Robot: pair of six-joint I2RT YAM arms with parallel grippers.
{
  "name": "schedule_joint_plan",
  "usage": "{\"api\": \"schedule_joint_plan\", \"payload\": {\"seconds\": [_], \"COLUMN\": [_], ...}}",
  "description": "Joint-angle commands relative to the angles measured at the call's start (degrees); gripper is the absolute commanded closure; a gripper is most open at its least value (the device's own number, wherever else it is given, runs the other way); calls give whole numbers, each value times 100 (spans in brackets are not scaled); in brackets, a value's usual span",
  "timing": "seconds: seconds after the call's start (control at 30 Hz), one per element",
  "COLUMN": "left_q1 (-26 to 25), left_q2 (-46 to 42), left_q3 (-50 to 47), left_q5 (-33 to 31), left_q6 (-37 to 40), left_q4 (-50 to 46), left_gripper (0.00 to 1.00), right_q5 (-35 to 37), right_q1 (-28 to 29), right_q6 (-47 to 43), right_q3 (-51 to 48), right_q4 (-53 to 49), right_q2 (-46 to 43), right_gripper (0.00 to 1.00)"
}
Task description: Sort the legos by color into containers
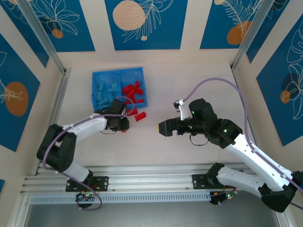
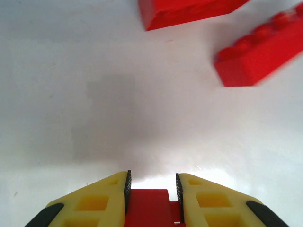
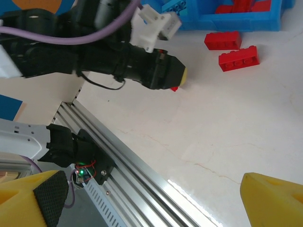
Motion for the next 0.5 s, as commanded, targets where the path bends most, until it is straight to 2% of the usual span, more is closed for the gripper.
{"api": "schedule_joint_plan", "payload": {"seconds": [0.0,0.13,0.23,0.47], "left_q1": [-302,-326,-253,320], "left_q2": [-684,-544,167,2455], "left_q3": [759,1796,2630,4674], "left_q5": [-322,-1060,-1669,-1516], "left_q6": [97,514,1043,1173], "left_q4": [-571,-685,-477,-620], "left_gripper": [91,94,96,94], "right_q5": [-170,-79,131,494], "right_q1": [-22,-22,-22,-31], "right_q6": [125,218,345,555], "right_q3": [29,-20,-42,28], "right_q4": [39,212,208,-202], "right_q2": [12,59,53,-232], "right_gripper": [5,5,5,5]}}
